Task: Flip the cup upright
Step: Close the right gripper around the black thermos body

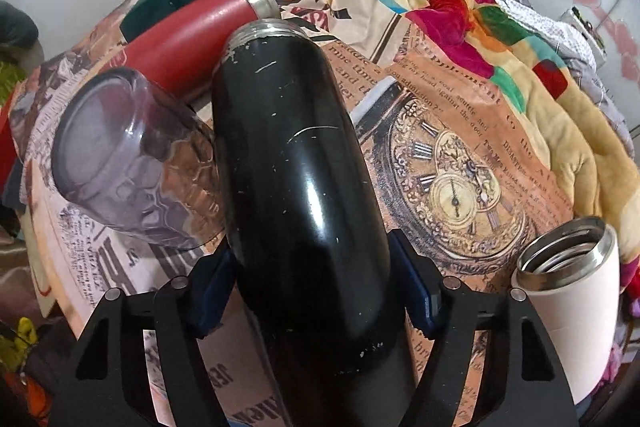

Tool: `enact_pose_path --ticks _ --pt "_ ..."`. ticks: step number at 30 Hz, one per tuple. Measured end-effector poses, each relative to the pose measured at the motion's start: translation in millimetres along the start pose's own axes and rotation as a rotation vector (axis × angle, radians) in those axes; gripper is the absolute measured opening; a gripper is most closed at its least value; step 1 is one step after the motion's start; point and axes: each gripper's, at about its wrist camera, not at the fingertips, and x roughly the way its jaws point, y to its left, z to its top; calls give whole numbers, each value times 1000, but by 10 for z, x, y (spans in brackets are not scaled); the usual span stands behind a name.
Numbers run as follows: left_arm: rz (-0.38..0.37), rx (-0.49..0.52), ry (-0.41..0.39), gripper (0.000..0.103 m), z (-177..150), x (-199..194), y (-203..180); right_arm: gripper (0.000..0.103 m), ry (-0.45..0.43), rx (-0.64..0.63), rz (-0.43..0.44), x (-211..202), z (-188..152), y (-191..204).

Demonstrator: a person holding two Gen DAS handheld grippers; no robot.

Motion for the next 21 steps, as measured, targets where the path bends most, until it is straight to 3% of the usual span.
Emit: enact_pose_path --ticks 4,14,21 --pt "-6 -7 -6 103 5 -39 -16 62 -18 21 -14 -44 -47 6" --pt "-3 -15 -46 103 34 -282 -48 62 -36 72 -10 -313 -176 -1" --pt "4 -24 -81 103 53 -511 -47 62 -143 58 -32 -835 -206 93"
